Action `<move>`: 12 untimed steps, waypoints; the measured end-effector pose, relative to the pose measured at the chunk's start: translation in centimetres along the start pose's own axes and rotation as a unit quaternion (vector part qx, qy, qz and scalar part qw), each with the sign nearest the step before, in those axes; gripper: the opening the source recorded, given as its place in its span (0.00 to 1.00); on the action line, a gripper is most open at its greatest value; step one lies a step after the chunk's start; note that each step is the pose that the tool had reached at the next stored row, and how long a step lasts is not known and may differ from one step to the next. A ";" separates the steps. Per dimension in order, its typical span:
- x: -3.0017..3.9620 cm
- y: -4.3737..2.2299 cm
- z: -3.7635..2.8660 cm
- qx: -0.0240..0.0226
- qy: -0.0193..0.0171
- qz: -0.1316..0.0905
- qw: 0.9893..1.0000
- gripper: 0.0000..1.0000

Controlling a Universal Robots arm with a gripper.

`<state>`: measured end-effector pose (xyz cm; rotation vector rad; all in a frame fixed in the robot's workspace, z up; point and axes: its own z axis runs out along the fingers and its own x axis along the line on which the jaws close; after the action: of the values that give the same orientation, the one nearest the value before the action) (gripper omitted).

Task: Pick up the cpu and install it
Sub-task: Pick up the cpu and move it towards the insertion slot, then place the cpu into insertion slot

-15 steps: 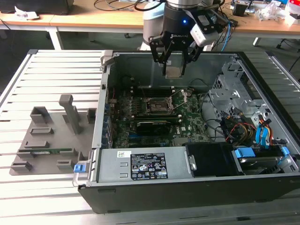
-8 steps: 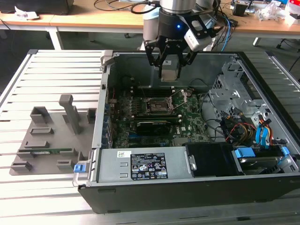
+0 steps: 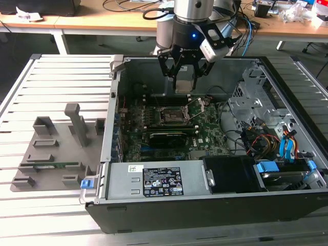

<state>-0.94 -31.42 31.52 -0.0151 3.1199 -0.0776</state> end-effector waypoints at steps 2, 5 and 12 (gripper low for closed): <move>0.00 0.00 0.01 0.000 0.000 0.000 1.000 0.55; 0.00 0.00 0.04 0.000 0.000 0.000 1.000 0.55; 0.00 0.00 0.06 0.000 0.000 0.000 1.000 0.55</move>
<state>-0.94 -31.42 31.46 -0.0150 3.1199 -0.0773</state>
